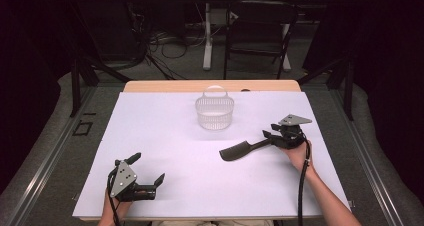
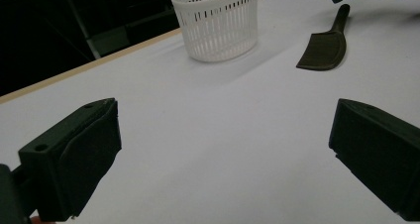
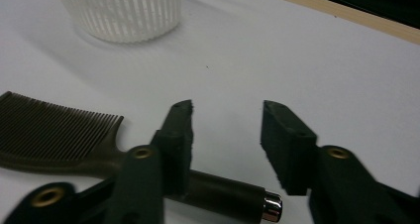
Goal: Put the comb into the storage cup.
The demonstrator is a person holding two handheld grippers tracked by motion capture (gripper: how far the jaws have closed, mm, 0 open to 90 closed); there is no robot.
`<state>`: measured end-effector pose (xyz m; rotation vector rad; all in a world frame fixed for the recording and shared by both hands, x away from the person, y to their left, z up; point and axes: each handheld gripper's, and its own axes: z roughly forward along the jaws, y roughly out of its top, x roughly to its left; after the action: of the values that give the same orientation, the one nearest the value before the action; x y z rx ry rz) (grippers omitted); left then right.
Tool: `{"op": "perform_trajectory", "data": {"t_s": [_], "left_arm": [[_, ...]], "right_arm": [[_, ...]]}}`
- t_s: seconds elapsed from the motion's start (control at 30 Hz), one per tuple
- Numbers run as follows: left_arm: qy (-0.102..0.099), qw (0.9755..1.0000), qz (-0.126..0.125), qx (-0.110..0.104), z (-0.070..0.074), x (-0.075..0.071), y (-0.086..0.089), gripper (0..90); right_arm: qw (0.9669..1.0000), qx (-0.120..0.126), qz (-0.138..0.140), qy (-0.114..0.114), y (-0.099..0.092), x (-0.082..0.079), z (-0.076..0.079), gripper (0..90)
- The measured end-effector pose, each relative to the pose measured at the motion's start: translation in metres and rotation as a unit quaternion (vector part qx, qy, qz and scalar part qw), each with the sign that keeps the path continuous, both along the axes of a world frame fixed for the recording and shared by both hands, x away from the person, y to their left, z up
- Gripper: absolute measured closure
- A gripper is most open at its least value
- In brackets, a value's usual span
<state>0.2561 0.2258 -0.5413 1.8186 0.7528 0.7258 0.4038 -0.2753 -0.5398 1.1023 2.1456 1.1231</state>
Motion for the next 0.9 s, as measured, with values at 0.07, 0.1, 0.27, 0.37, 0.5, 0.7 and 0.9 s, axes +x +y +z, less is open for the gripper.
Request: {"op": "perform_trajectory", "data": {"t_s": [0.07,0.1,0.27,0.37,0.5,0.7,0.9], "left_arm": [[0.001,1.0,0.001,0.001,0.0,0.0,0.0,0.0],[0.001,1.0,0.001,0.001,0.0,0.0,0.0,0.0],[0.003,1.0,0.002,0.003,0.0,0.0,0.0,0.0],[0.004,1.0,0.004,0.001,-0.001,0.0,0.001,0.0],[0.003,1.0,0.005,0.001,-0.001,0.0,0.002,0.0],[0.005,1.0,0.004,0.002,-0.001,0.0,0.001,0.0],[0.005,1.0,0.004,0.003,-0.001,0.0,0.002,0.0]], "right_arm": [[1.0,-0.004,-0.003,0.001,-0.001,0.001,-0.001,73.1],[0.9999,-0.01,-0.004,0.004,-0.001,0.002,-0.002,76.6],[0.9992,-0.035,-0.018,0.006,0.0,0.008,-0.006,89.9],[0.9984,-0.049,-0.024,0.013,0.001,0.01,-0.009,90.0],[0.9975,-0.061,-0.03,0.018,0.0,0.011,-0.01,90.0],[0.9961,-0.072,-0.041,0.029,-0.003,0.012,-0.011,90.0],[0.995,-0.081,-0.036,0.047,-0.004,0.012,-0.012,90.0]]}}
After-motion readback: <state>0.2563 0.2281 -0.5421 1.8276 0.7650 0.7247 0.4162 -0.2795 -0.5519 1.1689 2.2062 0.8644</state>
